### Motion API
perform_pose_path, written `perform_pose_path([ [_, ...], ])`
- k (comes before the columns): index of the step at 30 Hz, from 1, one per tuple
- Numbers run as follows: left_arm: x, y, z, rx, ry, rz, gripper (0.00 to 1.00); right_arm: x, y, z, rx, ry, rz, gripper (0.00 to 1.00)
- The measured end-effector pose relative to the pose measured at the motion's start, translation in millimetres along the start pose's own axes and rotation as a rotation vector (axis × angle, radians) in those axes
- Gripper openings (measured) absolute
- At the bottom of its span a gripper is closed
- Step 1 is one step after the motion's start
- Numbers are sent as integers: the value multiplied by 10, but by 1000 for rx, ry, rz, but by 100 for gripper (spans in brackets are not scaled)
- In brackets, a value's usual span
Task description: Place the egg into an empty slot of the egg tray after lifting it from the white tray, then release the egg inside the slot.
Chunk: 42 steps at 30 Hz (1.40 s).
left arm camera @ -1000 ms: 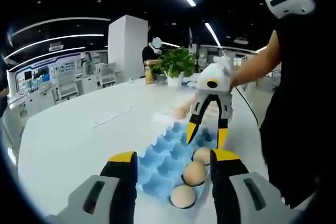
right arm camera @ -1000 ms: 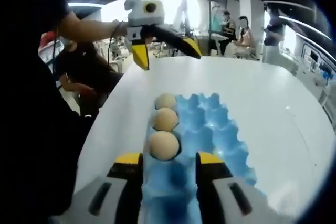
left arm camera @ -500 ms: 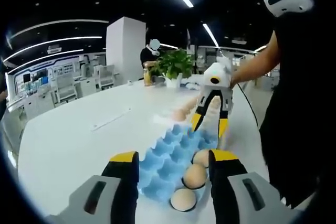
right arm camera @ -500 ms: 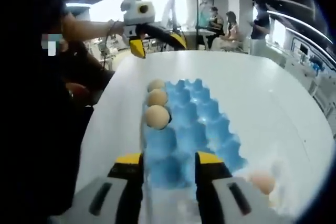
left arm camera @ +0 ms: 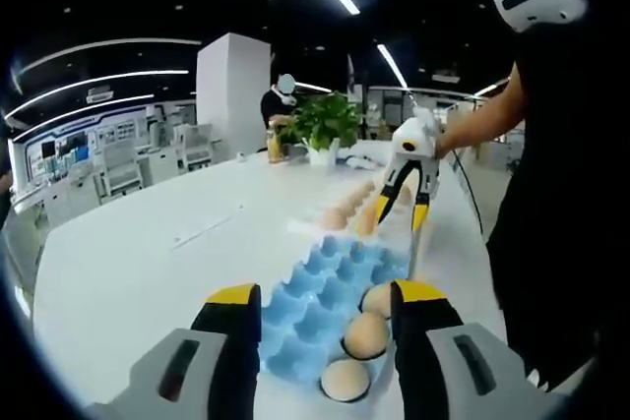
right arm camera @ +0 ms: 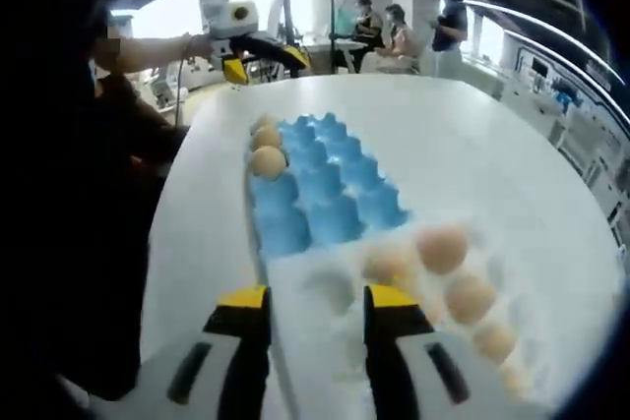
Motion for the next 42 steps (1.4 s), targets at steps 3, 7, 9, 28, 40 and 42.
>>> perform_pose_path([
  [3, 0, -13, 4, -3, 0, -1, 53, -135, 61, 49, -18, -21, -20, 38],
  [7, 1, -26, 7, -5, 0, 0, 53, -310, 151, 106, -42, -47, -42, 38],
  [9, 5, -30, 9, -7, 4, 3, 53, -391, 187, 126, -54, -61, -56, 38],
  [28, 31, -70, -4, -1, 2, -1, 52, -1081, 556, 380, -146, -130, -190, 36],
  [40, 34, -55, 3, -1, 7, 0, 51, -1215, 548, 422, -86, -229, -216, 31],
  [42, 27, -51, 8, -2, 8, -5, 50, -1208, 573, 480, -129, -210, -212, 29],
])
Point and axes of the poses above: the point that each gripper's makers call its tool centre point, and the gripper's own axes: y roughly backward along the fingers, z roughly to its right, x roughly out of its top, the point moved 2 cm from there along y, roughly backward along the fingers, and after that the axes turned 14 degrees about -z, right-handed, at the moved point
